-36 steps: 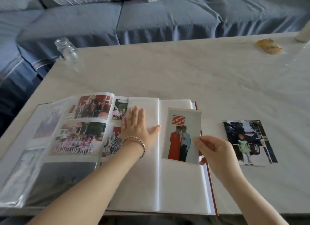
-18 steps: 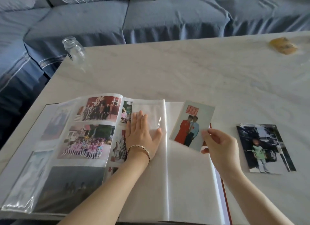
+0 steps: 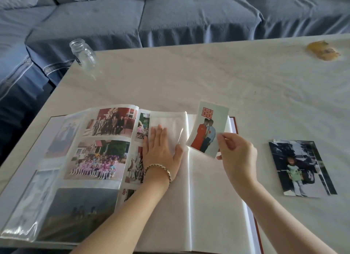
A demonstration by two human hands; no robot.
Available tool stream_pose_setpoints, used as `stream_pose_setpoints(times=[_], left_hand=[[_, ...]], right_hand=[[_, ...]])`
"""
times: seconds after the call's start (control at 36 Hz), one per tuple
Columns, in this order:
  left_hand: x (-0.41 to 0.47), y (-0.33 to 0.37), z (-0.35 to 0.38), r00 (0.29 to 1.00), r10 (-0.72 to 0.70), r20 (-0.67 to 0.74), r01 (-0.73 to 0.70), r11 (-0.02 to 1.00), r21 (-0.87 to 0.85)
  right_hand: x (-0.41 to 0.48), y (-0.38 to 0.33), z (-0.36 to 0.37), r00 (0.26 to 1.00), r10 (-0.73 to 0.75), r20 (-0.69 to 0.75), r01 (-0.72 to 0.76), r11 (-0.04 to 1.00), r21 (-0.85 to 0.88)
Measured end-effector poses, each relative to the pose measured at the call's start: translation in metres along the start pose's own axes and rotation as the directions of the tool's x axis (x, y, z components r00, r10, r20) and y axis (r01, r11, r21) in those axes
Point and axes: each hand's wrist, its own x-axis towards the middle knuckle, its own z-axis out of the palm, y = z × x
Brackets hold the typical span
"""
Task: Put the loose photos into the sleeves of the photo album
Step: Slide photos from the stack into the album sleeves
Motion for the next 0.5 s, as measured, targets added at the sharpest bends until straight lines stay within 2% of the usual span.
stream_pose_setpoints(times=[0.11,0.22,0.36,0.5], left_hand=[[0.001,-0.001,0.002,1.0,0.006,-0.019,-0.006,1.0,-0.019],[0.001,-0.002,0.003,1.0,0.013,-0.028,-0.014,0.999,-0.031],[0.0,-0.002,0.002,1.0,0.012,-0.022,-0.013,0.998,-0.062],[0.0,-0.002,0.002,0.999,0.01,-0.031,-0.012,0.998,-0.065]], right_hand=[[-0.002,0.002,0.002,0.999,-0.031,0.025,0.032,0.998,-0.053],[-0.005,0.003,0.006,0.994,-0.009,0.111,0.024,0.991,-0.131],[0.01,-0.003,0.001,0.977,0.093,0.194,-0.082,0.995,-0.061],[0.022,-0.003,0.002,0.958,0.161,0.236,-0.148,0.986,-0.073]])
